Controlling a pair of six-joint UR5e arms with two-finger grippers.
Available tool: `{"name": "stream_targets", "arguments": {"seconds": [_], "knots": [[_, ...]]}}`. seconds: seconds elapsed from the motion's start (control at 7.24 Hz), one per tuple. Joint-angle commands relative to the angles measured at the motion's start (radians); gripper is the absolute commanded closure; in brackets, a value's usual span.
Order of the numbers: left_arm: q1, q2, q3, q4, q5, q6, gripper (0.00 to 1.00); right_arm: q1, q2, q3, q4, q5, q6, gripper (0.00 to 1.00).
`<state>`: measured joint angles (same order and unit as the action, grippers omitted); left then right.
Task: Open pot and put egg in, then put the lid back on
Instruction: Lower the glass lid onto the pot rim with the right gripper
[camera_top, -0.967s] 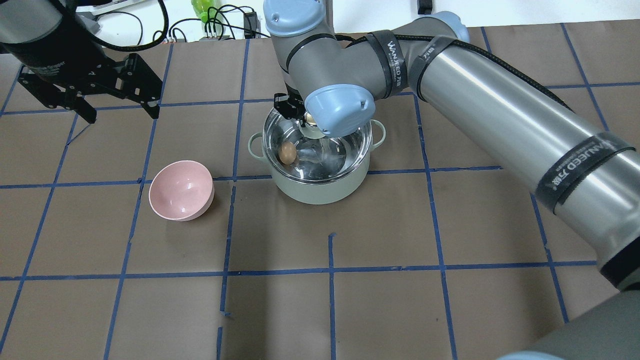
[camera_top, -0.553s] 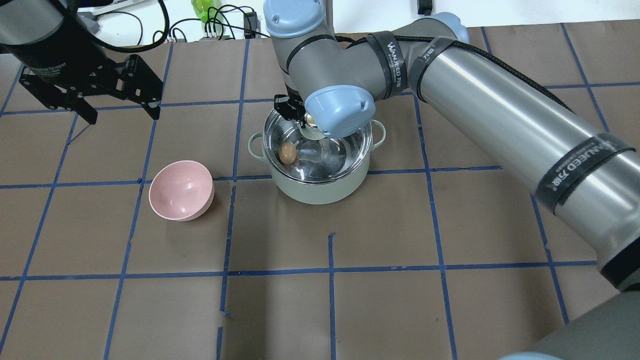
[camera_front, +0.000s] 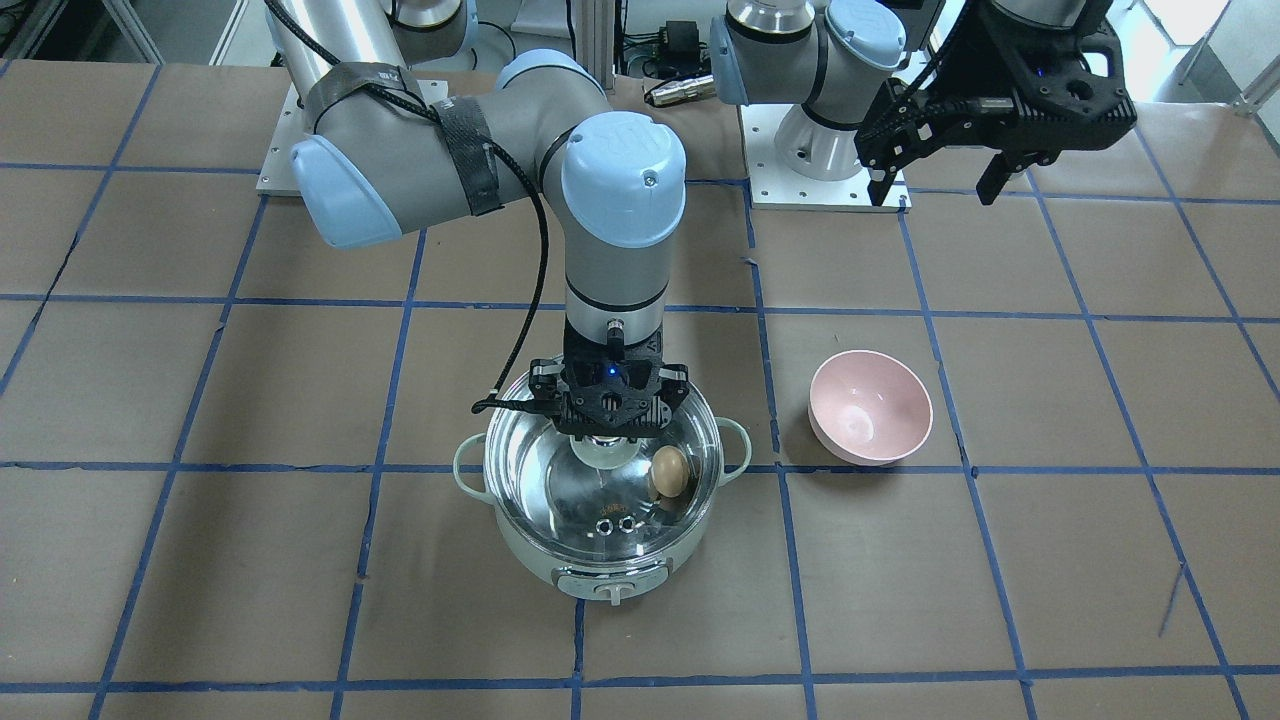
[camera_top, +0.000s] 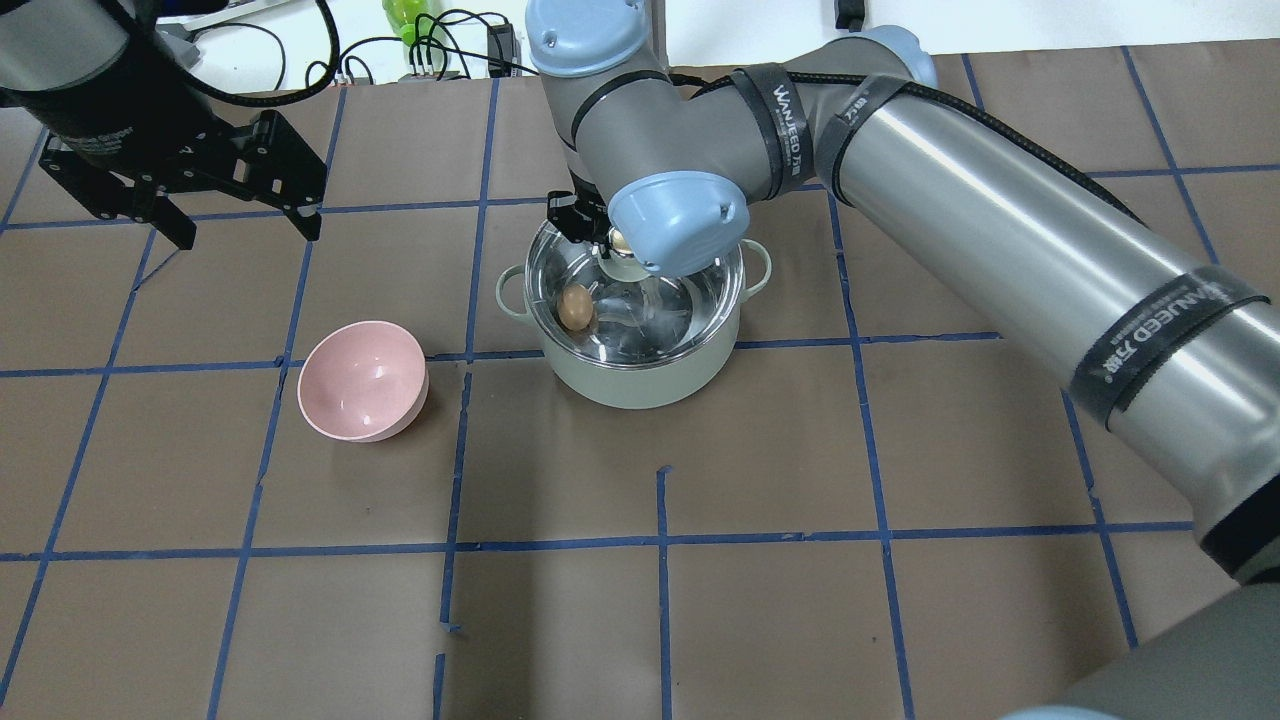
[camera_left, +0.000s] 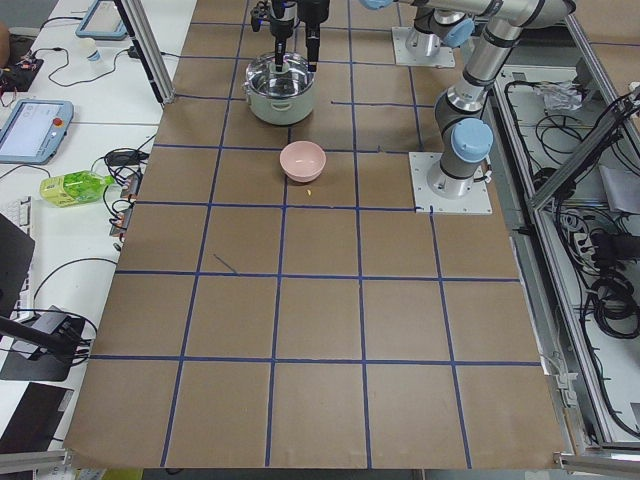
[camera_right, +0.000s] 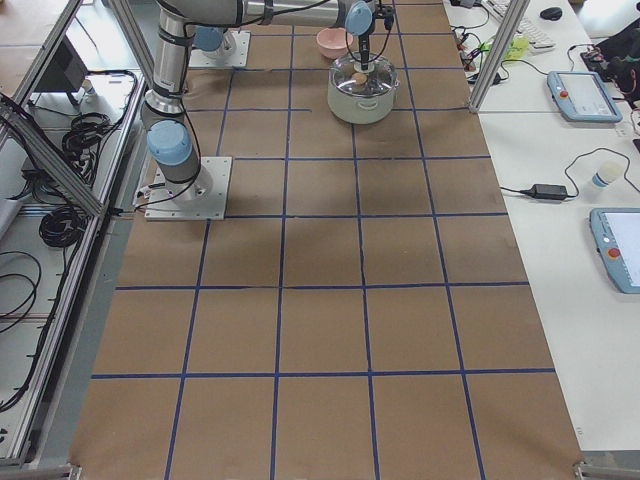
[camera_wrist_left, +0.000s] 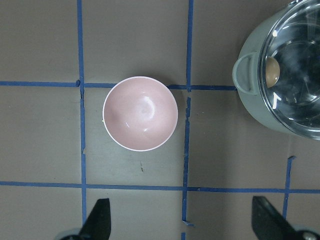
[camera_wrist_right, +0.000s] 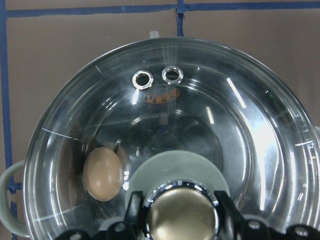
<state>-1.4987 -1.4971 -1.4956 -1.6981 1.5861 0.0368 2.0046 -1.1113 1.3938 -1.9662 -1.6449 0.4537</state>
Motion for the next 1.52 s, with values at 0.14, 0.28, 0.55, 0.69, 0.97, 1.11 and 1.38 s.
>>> {"name": "stream_targets", "arguments": {"seconds": [0.14, 0.28, 0.55, 0.69, 0.97, 1.11, 1.38], "knots": [[0.000, 0.000, 0.000, 0.000, 0.000, 0.000, 0.00, 0.000, 0.001, 0.005, -0.002, -0.003, -0.003, 0.97], [0.000, 0.000, 0.000, 0.000, 0.000, 0.000, 0.00, 0.000, 0.001, 0.007, -0.002, -0.003, -0.007, 0.70], [0.000, 0.000, 0.000, 0.000, 0.002, 0.000, 0.00, 0.000, 0.001, 0.007, -0.006, -0.004, -0.037, 0.08], [0.000, 0.000, 0.000, 0.000, 0.002, 0.000, 0.00, -0.001, -0.001, 0.007, -0.006, -0.004, -0.040, 0.05], [-0.001, 0.000, 0.000, 0.000, 0.002, 0.000, 0.00, -0.016, -0.056, 0.014, 0.010, -0.003, -0.065, 0.00], [0.000, 0.002, 0.000, 0.000, 0.002, 0.000, 0.00, -0.041, -0.082, 0.019, 0.038, -0.003, -0.069, 0.00], [0.000, 0.002, 0.000, 0.000, 0.003, -0.001, 0.00, -0.168, -0.203, 0.021, 0.232, 0.026, -0.157, 0.00]]}}
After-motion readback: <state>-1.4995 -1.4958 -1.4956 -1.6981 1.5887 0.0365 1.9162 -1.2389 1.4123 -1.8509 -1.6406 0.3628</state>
